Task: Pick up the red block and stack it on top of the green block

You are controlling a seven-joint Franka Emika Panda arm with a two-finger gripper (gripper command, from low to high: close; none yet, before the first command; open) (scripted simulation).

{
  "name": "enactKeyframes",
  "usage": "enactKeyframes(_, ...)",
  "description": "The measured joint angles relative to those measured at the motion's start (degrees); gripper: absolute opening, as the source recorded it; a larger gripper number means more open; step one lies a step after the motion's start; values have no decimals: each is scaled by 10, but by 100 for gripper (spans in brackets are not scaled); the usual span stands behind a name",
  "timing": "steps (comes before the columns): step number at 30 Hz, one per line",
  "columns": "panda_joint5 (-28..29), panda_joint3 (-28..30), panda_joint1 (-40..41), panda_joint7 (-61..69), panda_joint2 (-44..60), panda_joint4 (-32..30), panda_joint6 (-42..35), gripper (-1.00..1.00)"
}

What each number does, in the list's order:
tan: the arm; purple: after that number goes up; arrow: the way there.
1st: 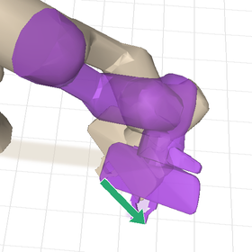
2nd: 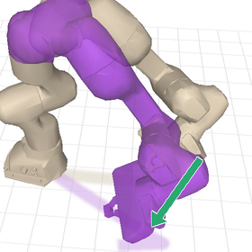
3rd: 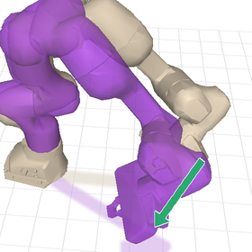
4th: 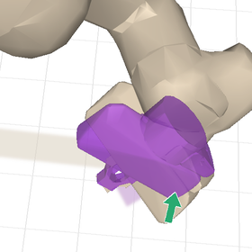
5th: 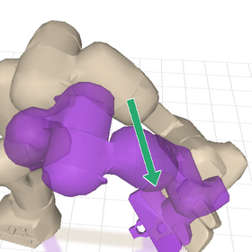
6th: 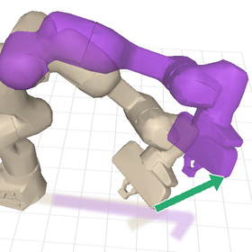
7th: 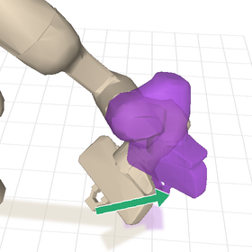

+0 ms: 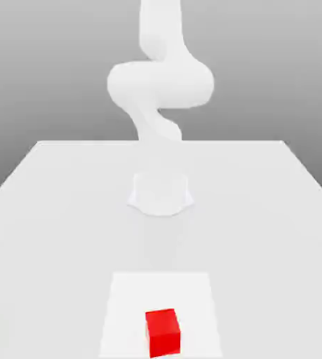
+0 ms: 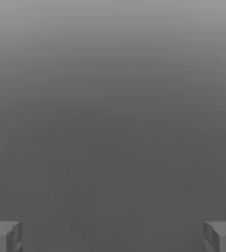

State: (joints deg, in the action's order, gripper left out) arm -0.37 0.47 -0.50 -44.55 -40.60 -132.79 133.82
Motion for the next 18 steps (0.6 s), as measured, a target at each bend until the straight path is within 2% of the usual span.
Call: enactKeyframes(18,-19,20,-25,88,377,-73,147,0)
